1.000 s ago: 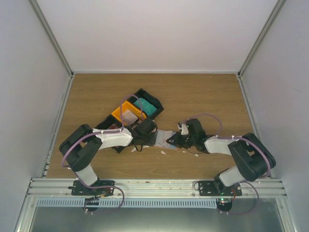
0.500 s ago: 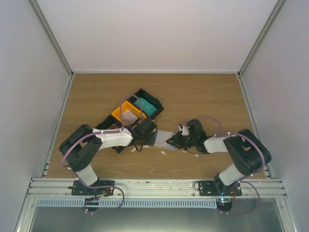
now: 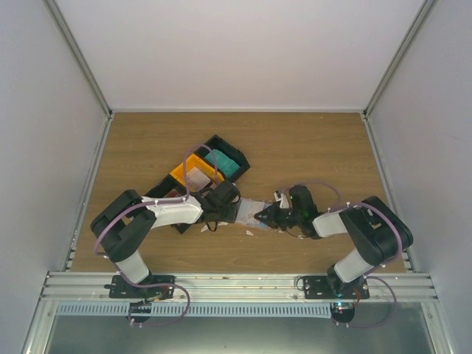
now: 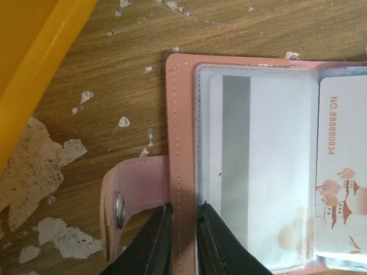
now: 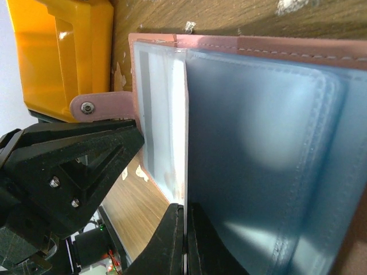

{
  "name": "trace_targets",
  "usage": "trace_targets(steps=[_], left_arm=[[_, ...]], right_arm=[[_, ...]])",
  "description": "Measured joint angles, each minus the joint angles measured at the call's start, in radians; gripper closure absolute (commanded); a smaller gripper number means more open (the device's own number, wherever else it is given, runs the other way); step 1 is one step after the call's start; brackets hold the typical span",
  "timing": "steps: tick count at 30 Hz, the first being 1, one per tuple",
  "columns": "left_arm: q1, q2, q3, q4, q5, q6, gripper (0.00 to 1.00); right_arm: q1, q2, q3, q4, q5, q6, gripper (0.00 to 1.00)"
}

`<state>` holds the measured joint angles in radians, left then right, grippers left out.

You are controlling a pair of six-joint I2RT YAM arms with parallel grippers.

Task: Put the credit cards into the card holder
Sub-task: Insert the credit card into the card holder.

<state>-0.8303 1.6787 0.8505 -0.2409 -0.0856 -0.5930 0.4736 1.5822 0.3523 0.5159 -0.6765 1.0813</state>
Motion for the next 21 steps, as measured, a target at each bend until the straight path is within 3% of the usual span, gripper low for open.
trace_targets(steps=[21], left_arm=[[-0.008, 0.0, -0.009, 0.019, -0.001, -0.013, 0.87]], right_arm=[[0.0, -0.085, -0.072, 0.063, 0.033, 0.008, 1.0]])
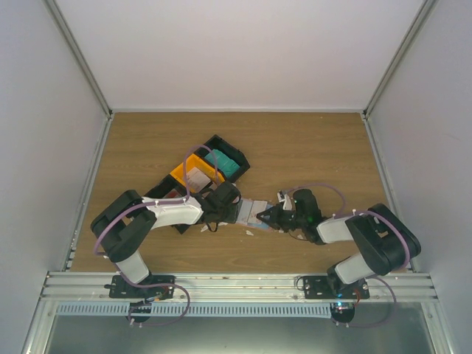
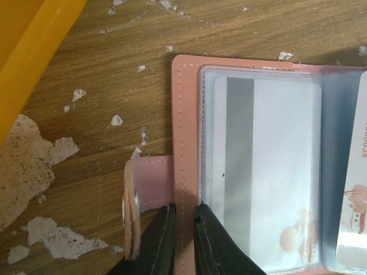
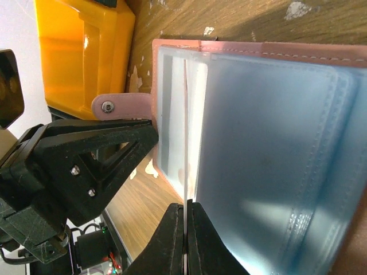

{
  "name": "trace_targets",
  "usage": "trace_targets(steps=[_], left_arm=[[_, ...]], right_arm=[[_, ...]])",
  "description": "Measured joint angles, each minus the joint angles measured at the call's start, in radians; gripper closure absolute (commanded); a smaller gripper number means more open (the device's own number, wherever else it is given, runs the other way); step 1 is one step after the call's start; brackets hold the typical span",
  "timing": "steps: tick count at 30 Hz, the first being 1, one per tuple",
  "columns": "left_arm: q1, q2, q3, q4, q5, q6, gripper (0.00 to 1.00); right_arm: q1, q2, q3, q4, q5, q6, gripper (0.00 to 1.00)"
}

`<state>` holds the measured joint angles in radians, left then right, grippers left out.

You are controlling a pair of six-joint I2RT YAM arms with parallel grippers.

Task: Put the credit cards into the card holder
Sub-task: Insert the credit card into the card holder.

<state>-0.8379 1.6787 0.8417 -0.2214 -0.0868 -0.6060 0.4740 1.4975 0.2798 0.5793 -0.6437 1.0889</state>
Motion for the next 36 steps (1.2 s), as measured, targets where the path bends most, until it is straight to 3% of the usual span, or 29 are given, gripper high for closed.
trace_targets(steps=[36], left_arm=[[0.0, 0.0, -0.001, 0.008, 0.041, -0.006, 0.87]], right_arm=[[0.018, 0.199, 0.072, 0.112, -0.073, 0.009, 0.98]])
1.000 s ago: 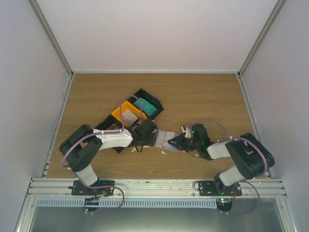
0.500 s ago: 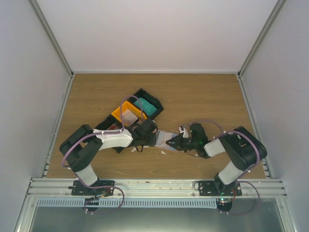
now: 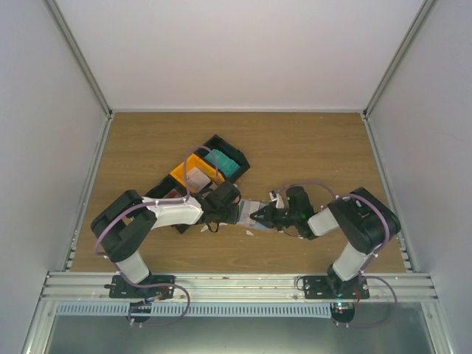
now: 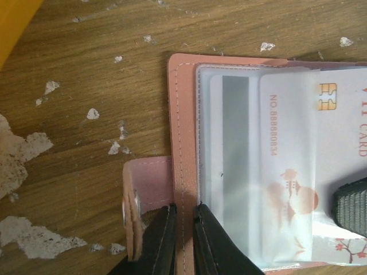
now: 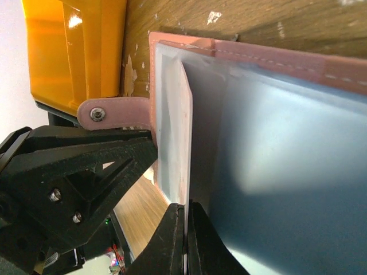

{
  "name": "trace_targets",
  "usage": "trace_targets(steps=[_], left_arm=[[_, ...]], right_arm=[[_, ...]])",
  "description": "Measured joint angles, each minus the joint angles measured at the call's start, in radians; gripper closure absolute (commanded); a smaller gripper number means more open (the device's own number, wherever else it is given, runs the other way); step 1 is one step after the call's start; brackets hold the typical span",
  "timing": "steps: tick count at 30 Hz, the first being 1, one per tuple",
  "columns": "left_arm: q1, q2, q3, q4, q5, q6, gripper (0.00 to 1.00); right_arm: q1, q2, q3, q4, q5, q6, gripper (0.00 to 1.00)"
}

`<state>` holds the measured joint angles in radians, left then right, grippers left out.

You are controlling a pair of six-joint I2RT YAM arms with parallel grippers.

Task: Put the credit cards into the card holder
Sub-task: Insert the credit card into the card holder.

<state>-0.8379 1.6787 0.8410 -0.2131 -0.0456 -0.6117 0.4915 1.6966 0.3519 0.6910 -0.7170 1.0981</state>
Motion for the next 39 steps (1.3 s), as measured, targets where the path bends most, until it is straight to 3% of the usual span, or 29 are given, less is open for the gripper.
trace_targets(steps=[5, 9, 16, 18, 22, 26, 34, 39], left_arm=[[0.0, 0.0, -0.002, 0.004, 0.019, 0.001, 0.87], [0.0, 0.0, -0.005, 0.013, 0.025, 0.002, 0.87], [0.0, 0.0, -0.009, 0.028, 0.053, 0.003, 0.87], [-0.002, 0.0, -0.012, 0.035, 0.072, 0.003, 0.86], [-0.003, 0.0, -0.021, 0.059, 0.127, 0.003, 0.84], [-0.003, 0.0, -0.031, 0.083, 0.191, 0.001, 0.83], [-0.003, 0.0, -0.047, 0.112, 0.283, -0.008, 0.82], [-0.003, 0.0, -0.051, 0.121, 0.306, -0.01, 0.82]], right_arm=[[0.014, 0.019, 0.012, 0.006, -0.006, -0.001, 0.95], [0.023, 0.031, 0.024, 0.0, -0.003, -0.002, 0.85], [0.036, -0.049, 0.03, -0.098, 0.04, -0.025, 0.54], [0.037, -0.097, 0.031, -0.155, 0.065, -0.042, 0.39], [0.04, -0.181, 0.032, -0.255, 0.106, -0.059, 0.29], [0.042, -0.267, 0.032, -0.388, 0.171, -0.081, 0.27], [0.045, -0.383, 0.104, -0.688, 0.364, -0.178, 0.42], [0.08, -0.383, 0.159, -0.809, 0.478, -0.216, 0.39]])
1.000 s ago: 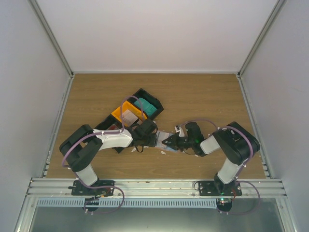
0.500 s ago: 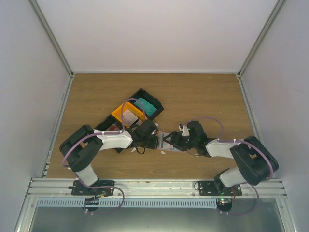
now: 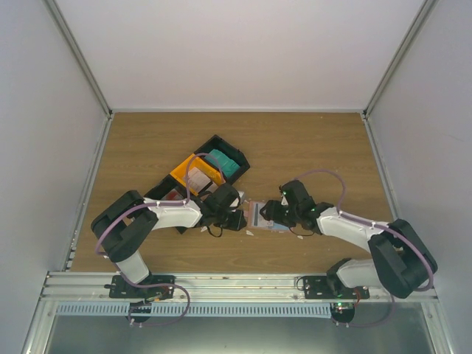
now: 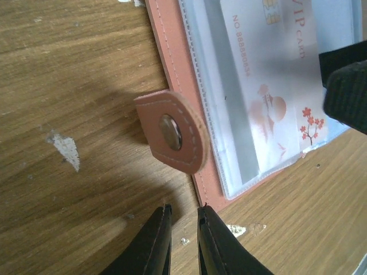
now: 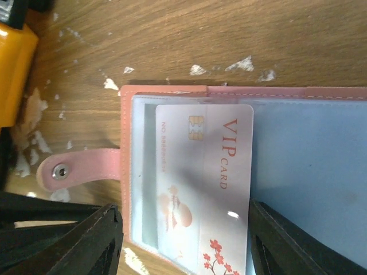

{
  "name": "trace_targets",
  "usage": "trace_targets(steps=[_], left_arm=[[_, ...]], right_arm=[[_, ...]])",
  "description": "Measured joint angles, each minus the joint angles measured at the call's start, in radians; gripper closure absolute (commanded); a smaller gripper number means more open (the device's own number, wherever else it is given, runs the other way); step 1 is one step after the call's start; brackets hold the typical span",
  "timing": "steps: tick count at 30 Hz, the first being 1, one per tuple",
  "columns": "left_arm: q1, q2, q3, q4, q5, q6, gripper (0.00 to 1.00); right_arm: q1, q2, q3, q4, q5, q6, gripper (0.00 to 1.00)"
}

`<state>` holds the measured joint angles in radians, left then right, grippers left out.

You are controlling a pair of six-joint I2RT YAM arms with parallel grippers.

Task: Put the credit cards into the card holder
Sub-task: Insert the credit card into the card holder.

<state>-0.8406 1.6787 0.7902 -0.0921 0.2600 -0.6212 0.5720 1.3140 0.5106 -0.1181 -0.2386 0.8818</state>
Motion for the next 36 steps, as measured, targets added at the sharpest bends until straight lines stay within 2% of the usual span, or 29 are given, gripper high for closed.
trace_targets(steps=[9, 12, 36], left_arm=[[0.002, 0.0, -0.005, 0.014, 0.009, -0.002, 0.8], [0.006, 0.0, -0.005, 0.027, 0.021, -0.008, 0.79], [0.012, 0.047, 0.008, 0.076, 0.089, -0.015, 0.79]], right_arm=[[0.037, 0.039, 0.051, -0.086, 0.12, -0.051, 0.58], [0.04, 0.059, 0.057, -0.087, 0.129, -0.06, 0.6], [0.056, 0.12, 0.057, 0.019, 0.004, -0.066, 0.61]])
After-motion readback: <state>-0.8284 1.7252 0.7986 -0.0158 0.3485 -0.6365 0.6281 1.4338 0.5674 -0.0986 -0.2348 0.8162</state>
